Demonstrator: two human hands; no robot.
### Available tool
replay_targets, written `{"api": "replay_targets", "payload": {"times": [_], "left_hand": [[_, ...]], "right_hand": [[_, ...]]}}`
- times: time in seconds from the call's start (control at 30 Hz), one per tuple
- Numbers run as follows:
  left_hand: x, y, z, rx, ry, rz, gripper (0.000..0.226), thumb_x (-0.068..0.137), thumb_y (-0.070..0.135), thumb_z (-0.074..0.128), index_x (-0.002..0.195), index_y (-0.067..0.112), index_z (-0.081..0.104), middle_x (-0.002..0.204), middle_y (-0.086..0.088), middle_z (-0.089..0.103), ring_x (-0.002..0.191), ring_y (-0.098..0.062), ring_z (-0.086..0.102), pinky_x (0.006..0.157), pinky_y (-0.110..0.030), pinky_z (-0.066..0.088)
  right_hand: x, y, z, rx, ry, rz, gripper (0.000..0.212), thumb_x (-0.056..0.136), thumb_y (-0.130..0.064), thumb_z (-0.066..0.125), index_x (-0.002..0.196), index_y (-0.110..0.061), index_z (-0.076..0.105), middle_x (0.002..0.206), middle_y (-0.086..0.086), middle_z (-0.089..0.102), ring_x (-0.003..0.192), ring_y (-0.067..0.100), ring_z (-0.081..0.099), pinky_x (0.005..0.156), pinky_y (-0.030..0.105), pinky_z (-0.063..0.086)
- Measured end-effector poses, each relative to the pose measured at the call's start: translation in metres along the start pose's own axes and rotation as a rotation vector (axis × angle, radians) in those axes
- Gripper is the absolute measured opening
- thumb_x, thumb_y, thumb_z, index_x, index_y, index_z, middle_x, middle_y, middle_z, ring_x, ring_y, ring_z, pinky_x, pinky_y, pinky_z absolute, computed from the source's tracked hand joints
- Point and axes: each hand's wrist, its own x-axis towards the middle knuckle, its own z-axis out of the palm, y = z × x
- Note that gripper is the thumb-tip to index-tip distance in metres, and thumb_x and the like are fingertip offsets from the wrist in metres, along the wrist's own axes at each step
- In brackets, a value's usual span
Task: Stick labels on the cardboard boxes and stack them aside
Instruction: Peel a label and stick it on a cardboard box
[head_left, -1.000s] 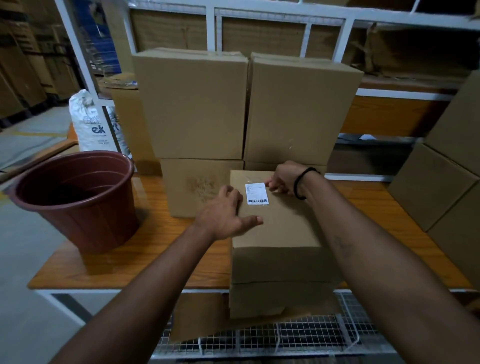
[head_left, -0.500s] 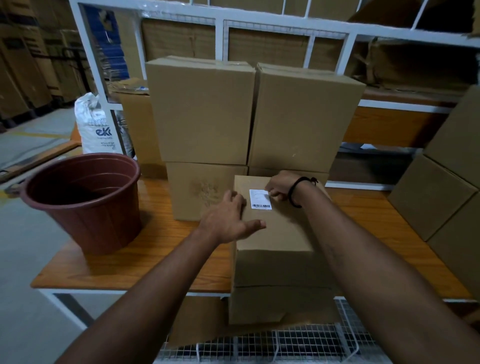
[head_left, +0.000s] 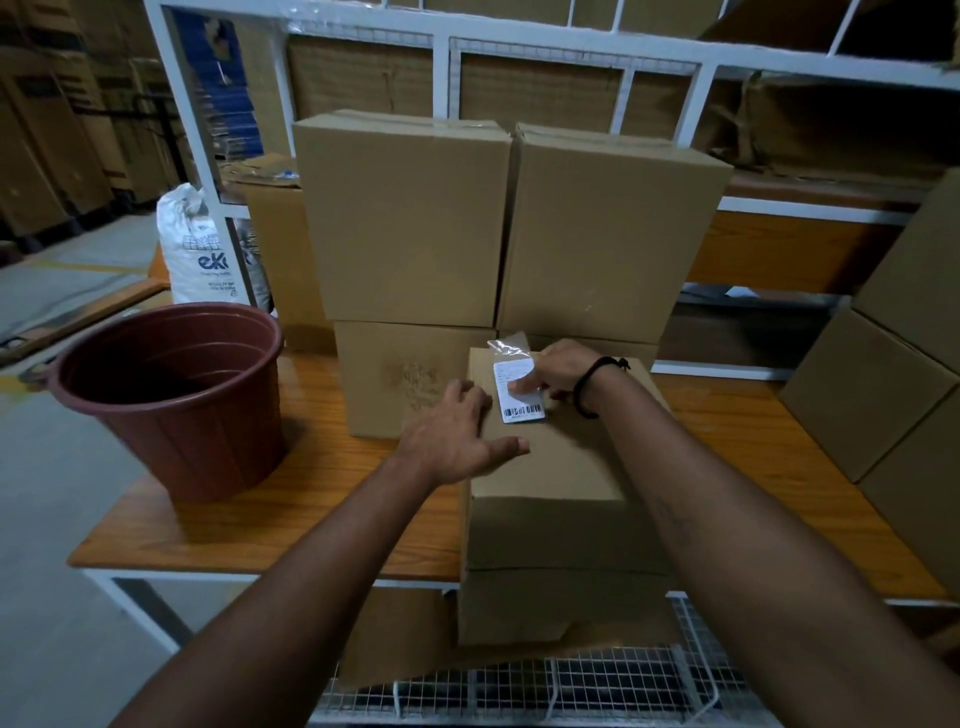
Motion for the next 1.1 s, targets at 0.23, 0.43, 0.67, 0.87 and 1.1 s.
{"api": "replay_targets", "payload": {"times": [0.23, 0.43, 0.67, 0.87, 1.1], "left_hand": [[-0.004, 0.003, 0.0, -0.001, -0.018, 0.003, 0.102, 0.069, 0.089, 0.044, 0.146, 0.023, 0.036, 0.152, 0.0, 0.025, 0.128, -0.028, 0.043, 0.098, -0.051, 0.047], [-0.004, 0.004, -0.005, -0.014, -0.043, 0.024, 0.096, 0.073, 0.083, 0.05, 0.145, 0.022, 0.037, 0.15, 0.0, 0.029, 0.123, -0.024, 0.044, 0.095, -0.047, 0.048], [-0.001, 0.014, -0.015, 0.12, 0.006, -0.028, 0.095, 0.07, 0.091, 0.03, 0.136, 0.026, 0.053, 0.153, -0.004, 0.036, 0.136, -0.028, 0.036, 0.109, -0.05, 0.033], [0.013, 0.053, -0.032, -0.773, 0.225, -0.135, 0.045, 0.086, 0.045, 0.07, 0.113, 0.009, 0.07, 0.109, -0.009, 0.071, 0.095, -0.017, 0.068, 0.083, -0.029, 0.055], [0.019, 0.056, -0.041, -1.243, 0.225, -0.356, 0.03, 0.083, -0.004, 0.071, 0.108, 0.005, 0.058, 0.074, -0.012, 0.067, 0.045, -0.011, 0.061, 0.045, -0.022, 0.048]], "right_hand": [[-0.011, 0.022, -0.009, 0.522, -0.078, -0.097, 0.016, 0.083, 0.005, 0.066, 0.089, -0.007, 0.057, 0.083, 0.017, 0.066, 0.056, 0.018, 0.061, 0.041, 0.022, 0.039], [-0.041, 0.04, -0.027, 0.778, 0.03, -0.189, 0.02, 0.084, 0.002, 0.066, 0.101, -0.003, 0.059, 0.096, 0.012, 0.068, 0.089, 0.026, 0.069, 0.073, 0.037, 0.058], [-0.045, 0.052, -0.041, 0.825, 0.062, -0.101, 0.016, 0.083, 0.005, 0.067, 0.091, -0.005, 0.057, 0.09, 0.014, 0.07, 0.069, 0.02, 0.071, 0.058, 0.036, 0.06], [-0.042, 0.04, -0.017, 0.69, 0.039, -0.221, 0.018, 0.079, 0.007, 0.07, 0.089, -0.004, 0.059, 0.087, 0.013, 0.069, 0.069, 0.02, 0.07, 0.061, 0.034, 0.06], [-0.025, 0.041, -0.017, 0.496, 0.145, -0.415, 0.024, 0.082, 0.002, 0.071, 0.101, -0.011, 0.064, 0.099, 0.008, 0.069, 0.08, 0.014, 0.07, 0.073, 0.031, 0.058]]}}
